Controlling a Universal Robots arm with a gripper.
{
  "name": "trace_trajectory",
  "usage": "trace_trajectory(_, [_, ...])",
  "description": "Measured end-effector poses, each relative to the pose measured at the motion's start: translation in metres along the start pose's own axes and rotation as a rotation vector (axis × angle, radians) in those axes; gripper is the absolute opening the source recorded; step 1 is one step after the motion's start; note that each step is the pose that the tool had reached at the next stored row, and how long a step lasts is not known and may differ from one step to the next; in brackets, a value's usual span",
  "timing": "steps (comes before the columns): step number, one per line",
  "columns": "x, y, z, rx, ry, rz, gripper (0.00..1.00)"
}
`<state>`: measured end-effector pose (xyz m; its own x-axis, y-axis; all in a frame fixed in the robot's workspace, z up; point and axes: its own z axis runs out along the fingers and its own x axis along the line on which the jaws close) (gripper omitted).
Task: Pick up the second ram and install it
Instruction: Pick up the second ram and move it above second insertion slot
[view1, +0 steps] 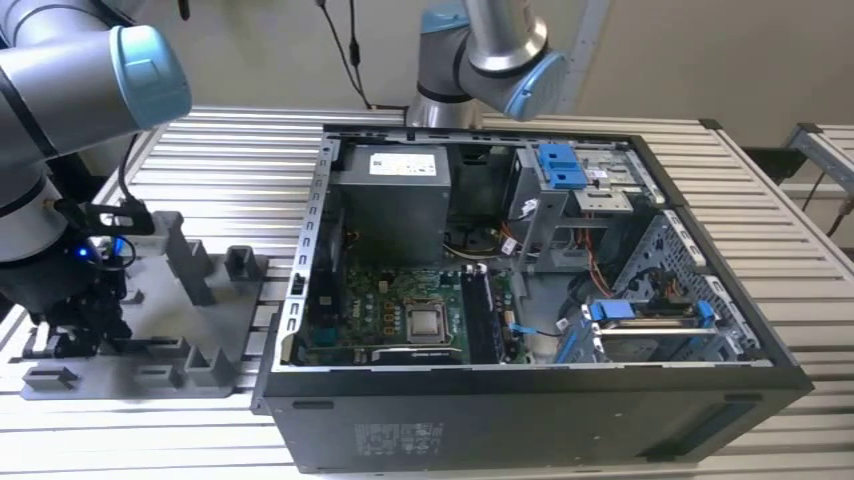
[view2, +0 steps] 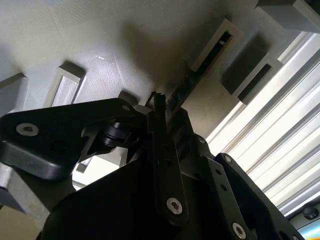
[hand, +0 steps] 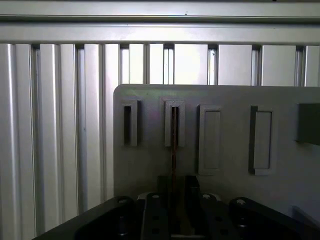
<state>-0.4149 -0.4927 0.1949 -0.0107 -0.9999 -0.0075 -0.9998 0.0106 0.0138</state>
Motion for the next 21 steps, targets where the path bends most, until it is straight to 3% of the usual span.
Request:
trace_trajectory(10, [0.0000, 0.0000, 0.0000, 0.0000, 0.0001, 0.000, 0.27])
trace_trajectory(12, [0.0000, 0.0000, 0.0000, 0.0000, 0.0000, 0.000, 0.14])
trace_trajectory(21, [0.0000, 0.0000, 0.0000, 0.0000, 0.0001, -0.001, 0.14])
